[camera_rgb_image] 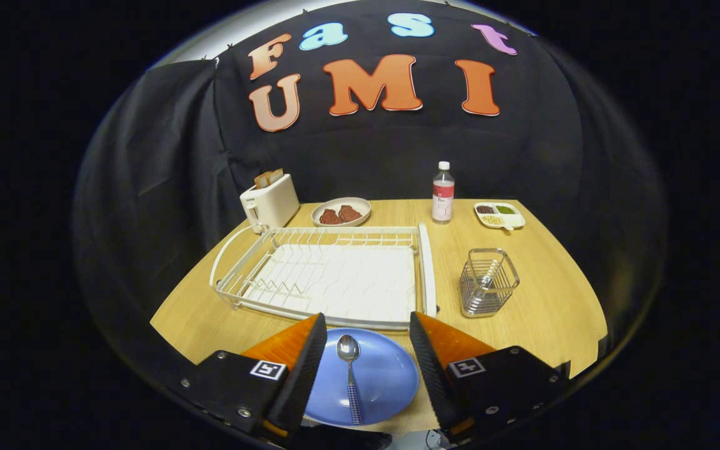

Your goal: Take the plate from the dish rack, then take the spoon from the basket and place it into the plate.

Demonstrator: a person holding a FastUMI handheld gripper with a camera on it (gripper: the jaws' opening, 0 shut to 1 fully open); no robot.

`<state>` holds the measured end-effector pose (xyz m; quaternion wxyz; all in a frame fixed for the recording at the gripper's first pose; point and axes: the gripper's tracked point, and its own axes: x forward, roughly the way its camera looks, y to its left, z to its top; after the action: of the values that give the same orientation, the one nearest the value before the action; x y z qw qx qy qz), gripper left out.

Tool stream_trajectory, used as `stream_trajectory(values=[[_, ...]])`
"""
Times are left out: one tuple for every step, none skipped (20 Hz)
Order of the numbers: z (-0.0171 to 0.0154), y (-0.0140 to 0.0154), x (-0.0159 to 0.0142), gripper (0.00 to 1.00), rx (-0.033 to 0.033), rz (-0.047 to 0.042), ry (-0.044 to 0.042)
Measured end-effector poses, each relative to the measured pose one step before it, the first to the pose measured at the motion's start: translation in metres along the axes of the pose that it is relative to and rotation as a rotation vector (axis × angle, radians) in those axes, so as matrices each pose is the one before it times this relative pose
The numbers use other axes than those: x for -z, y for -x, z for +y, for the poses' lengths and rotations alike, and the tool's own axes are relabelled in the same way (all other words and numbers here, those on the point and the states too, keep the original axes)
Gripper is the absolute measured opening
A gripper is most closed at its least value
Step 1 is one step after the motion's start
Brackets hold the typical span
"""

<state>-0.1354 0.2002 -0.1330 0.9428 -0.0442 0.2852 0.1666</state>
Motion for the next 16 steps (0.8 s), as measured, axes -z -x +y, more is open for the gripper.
stream_trajectory(values=[[-0.00398,-0.00244,-0.00836,0.90,0.01046,-0.01221,0.00396],[-0.00476,-0.00153,-0.00991,0.95,0.01047,-0.01425,0.00597],[-0.00312,-0.00122,-0.01037,0.98,0.00939,-0.01741,0.00565],[-0.00265,-0.00294,-0.01069,0.98,0.00730,-0.02037,0.00075],[-0.00311,-0.00141,-0.01088,0.98,0.00677,-0.01719,-0.00228],[-0.00292,-0.00042,-0.01149,0.98,0.00708,-0.01901,-0.00337],[-0.00258,-0.00081,-0.01149,0.98,0.00671,-0.02000,-0.00154],[-0.00318,-0.00004,-0.01122,0.98,0.00597,-0.01967,0.00189],[-0.00362,-0.00014,-0.01086,0.98,0.01007,-0.02044,0.00296],[-0.00397,-0.00027,-0.01124,0.98,0.01053,-0.02194,0.00257],[-0.00305,0.00102,-0.01194,0.98,0.01003,-0.02310,0.00020],[-0.00246,0.00057,-0.01123,0.98,0.00756,-0.02287,-0.00080],[-0.00342,0.00067,-0.00735,0.98,0.01092,-0.01888,-0.00023],[-0.00325,0.00084,-0.00900,0.98,0.01099,-0.01887,0.00143],[-0.00352,0.00274,-0.00718,0.98,0.01219,-0.01671,0.00096],[-0.00214,0.00121,-0.00642,0.98,0.00811,-0.01597,0.00021]])
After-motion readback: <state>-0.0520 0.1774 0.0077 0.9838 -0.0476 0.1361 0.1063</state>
